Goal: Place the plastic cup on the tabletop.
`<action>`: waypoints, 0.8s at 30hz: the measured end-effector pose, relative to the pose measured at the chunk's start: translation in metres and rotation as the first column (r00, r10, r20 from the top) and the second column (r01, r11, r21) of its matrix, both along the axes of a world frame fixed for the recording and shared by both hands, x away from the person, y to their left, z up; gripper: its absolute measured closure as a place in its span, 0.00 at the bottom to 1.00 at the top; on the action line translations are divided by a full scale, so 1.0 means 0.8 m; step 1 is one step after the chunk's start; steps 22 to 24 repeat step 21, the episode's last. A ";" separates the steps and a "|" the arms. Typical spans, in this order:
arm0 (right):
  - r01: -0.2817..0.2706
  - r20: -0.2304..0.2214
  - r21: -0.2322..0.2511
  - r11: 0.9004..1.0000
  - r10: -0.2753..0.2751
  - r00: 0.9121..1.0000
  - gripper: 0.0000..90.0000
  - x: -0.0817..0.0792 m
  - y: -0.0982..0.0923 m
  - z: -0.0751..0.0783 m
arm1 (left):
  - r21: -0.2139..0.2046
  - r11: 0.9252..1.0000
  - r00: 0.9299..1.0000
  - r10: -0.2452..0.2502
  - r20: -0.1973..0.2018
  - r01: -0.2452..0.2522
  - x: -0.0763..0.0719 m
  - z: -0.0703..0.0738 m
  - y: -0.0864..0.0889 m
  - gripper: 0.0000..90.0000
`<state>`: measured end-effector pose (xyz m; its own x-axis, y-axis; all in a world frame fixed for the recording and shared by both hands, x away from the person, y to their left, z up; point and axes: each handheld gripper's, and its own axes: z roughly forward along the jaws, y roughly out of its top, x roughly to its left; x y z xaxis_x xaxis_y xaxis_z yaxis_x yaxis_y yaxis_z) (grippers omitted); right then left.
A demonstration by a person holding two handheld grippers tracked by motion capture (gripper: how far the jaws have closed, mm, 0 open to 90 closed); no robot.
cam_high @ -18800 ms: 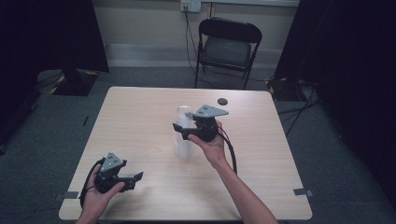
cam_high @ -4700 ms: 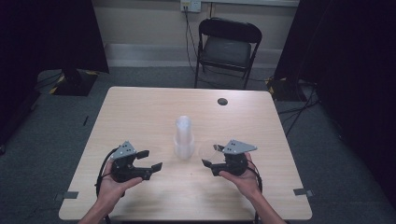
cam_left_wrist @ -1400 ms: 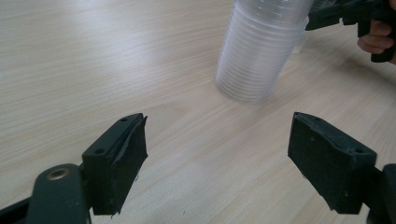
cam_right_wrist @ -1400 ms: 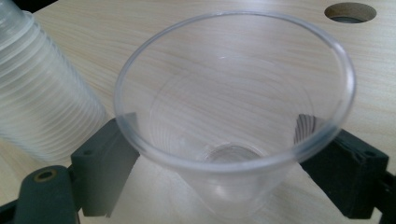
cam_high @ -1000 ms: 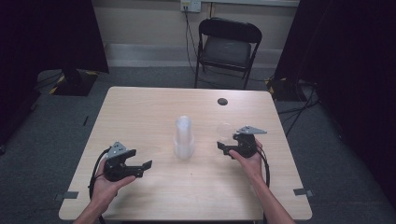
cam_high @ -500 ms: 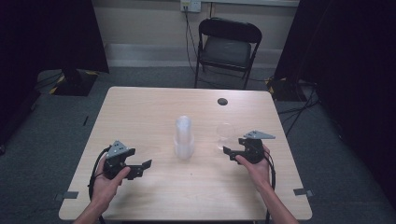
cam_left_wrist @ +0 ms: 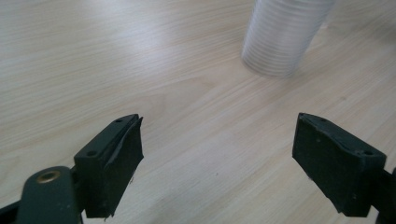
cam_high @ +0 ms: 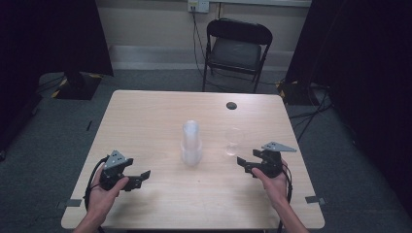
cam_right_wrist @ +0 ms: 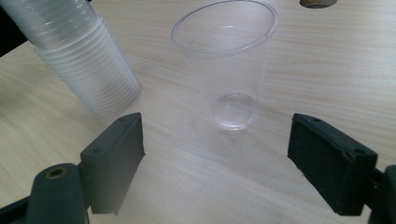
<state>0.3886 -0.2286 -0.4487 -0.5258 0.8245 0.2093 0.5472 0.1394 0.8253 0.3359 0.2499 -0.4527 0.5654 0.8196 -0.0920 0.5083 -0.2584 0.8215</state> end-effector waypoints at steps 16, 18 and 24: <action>0.047 -0.013 -0.028 0.998 -0.048 0.999 0.20 -0.048 -0.035 -0.009 | -0.002 0.999 0.999 0.039 -0.013 -0.039 -0.009 -0.012 0.017 0.18; 0.060 -0.019 -0.028 0.998 -0.061 0.998 0.20 -0.049 -0.039 -0.013 | 0.001 0.999 0.999 0.047 -0.016 -0.047 -0.007 -0.013 0.018 0.18; 0.070 -0.022 -0.040 0.997 -0.071 0.997 0.20 -0.050 -0.042 -0.017 | -0.002 0.999 0.999 0.050 -0.020 -0.050 -0.007 -0.014 0.018 0.18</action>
